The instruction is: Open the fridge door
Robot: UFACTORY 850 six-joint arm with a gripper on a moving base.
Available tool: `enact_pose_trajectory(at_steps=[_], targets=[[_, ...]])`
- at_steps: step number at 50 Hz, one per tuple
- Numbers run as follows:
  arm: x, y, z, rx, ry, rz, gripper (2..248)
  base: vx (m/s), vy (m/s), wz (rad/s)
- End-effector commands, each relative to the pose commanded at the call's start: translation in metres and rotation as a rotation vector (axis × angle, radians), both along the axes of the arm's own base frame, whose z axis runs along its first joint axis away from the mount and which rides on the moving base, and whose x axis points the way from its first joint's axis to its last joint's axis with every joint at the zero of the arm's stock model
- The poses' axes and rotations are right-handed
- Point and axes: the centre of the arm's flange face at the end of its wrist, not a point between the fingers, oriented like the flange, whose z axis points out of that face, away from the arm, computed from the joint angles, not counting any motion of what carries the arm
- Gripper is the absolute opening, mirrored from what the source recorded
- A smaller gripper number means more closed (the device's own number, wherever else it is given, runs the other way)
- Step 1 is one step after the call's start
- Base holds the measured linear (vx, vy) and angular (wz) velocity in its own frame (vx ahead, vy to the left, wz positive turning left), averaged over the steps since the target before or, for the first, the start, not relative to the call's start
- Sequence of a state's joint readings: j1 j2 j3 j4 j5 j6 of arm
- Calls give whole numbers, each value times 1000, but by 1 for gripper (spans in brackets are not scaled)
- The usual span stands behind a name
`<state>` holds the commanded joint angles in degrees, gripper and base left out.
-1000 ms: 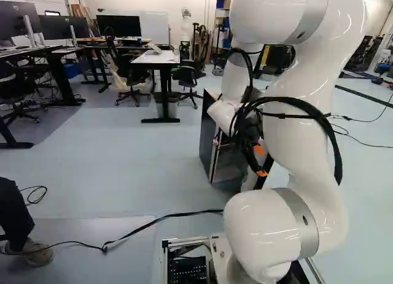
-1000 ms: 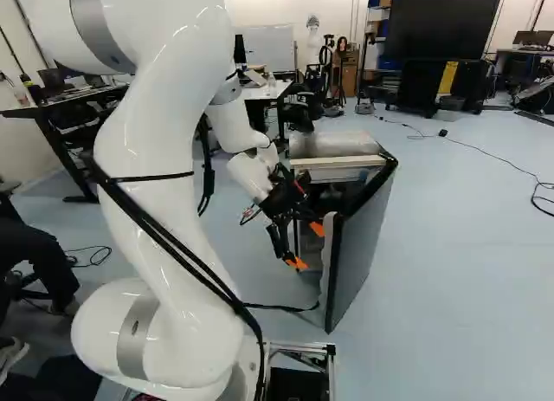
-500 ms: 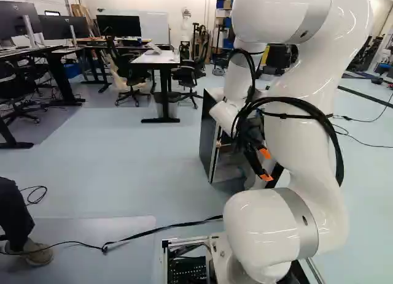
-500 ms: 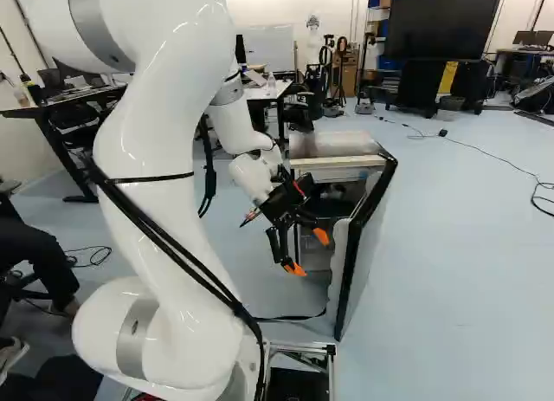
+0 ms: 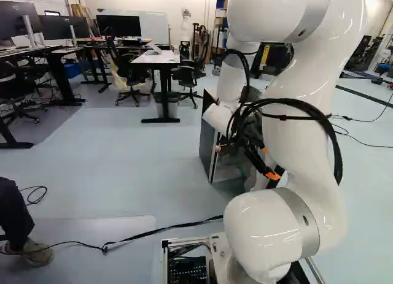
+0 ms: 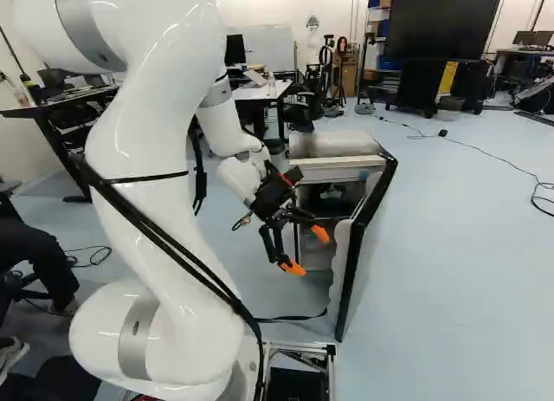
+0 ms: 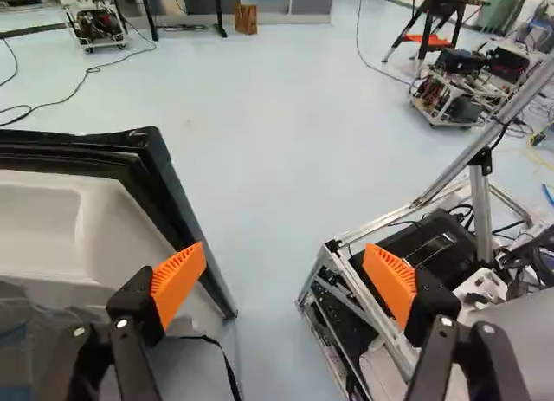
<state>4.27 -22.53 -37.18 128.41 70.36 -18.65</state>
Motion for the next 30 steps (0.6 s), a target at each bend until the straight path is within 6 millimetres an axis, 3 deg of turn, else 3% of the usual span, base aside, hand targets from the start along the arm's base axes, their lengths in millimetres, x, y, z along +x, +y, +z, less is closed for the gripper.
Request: enact_pose_trajectory(at_steps=[20,30], targets=[[3,45,9,-86,45,123,247,0,0,0],[17,54,15,-109,31,142,247,0,0,0]])
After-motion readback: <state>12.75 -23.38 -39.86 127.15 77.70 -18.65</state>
